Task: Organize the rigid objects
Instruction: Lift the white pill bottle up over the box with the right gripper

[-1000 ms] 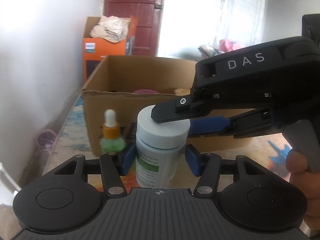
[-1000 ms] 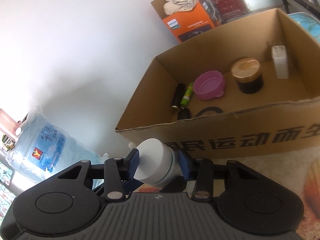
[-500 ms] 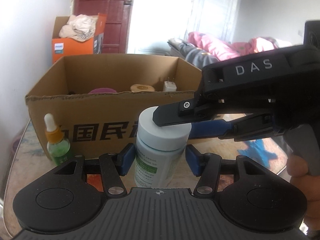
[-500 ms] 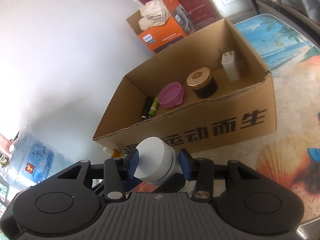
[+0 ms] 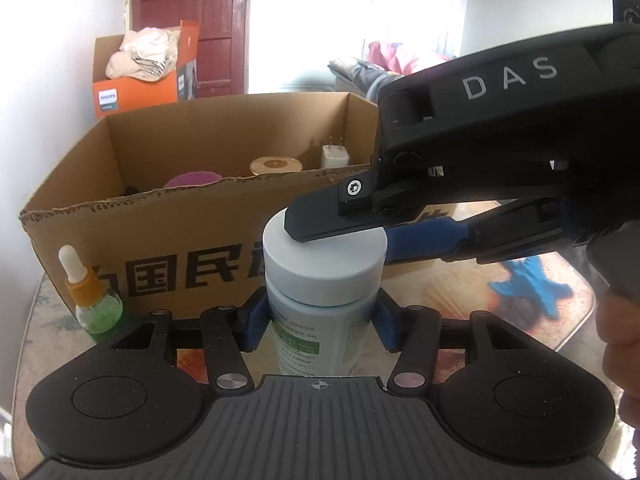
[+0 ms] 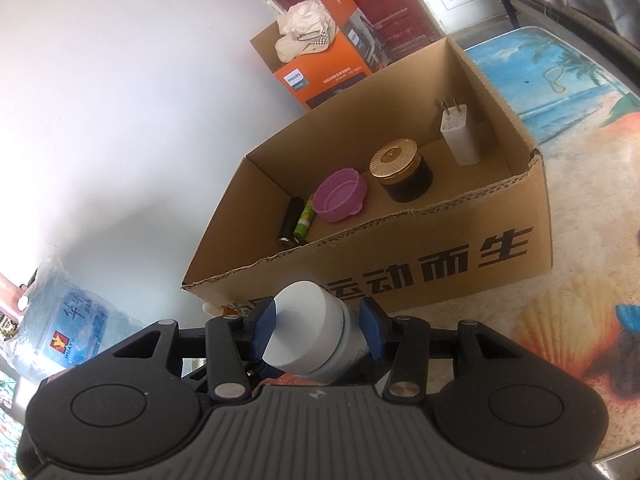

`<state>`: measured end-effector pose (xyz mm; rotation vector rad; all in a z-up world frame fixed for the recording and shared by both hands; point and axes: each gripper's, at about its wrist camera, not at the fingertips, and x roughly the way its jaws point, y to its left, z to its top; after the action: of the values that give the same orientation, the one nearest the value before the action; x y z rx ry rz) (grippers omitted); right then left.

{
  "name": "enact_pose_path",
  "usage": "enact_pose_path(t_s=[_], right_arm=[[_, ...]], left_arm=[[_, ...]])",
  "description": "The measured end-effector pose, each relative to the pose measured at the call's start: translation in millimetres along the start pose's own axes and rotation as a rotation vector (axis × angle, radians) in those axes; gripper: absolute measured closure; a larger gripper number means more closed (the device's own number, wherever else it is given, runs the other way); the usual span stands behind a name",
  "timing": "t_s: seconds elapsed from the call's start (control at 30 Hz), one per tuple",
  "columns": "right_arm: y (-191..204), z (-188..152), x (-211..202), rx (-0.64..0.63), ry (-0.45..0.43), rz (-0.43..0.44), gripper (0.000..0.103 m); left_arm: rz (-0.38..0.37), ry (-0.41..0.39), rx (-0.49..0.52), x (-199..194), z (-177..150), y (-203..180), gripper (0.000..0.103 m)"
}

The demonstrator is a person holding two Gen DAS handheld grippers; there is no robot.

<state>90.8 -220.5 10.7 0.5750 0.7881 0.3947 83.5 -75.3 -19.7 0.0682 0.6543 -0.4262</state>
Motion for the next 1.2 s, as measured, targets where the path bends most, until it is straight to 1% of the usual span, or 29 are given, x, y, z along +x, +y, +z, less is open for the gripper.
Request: enact_pose_path(t_s=[0.07, 0.27, 0.37, 0.67, 1.2], right_arm=[[-0.3, -0.4, -1.6, -0.002, 0.0, -0.003, 0.052], [-7.4, 0.2, -1.4, 0.016, 0.0, -0.009, 0.046], [-9.1, 0.3, -1.2, 0.023, 0.006, -0.004, 0.046], [-16.8, -0.5, 2.4, 0.063, 0.01, 0.036, 0.045], [-20.0, 0.1, 1.9, 0.071, 0.012, 0.042, 0.045]], left_arm=[[-0.005, 0.009, 0.003, 3.0, 2.3, 0.8, 0.049], [0.011, 0.029, 0.031, 13.6, 10.2, -3.6, 0.049], [0.012, 0.043, 0.024, 17.3, 10.0, -4.2, 0.049], [0.02, 0.042, 0.015, 17.0, 7.6, -7.8, 0.049], [0.022, 0.045, 0.003, 15.1, 8.7, -8.2, 0.05]])
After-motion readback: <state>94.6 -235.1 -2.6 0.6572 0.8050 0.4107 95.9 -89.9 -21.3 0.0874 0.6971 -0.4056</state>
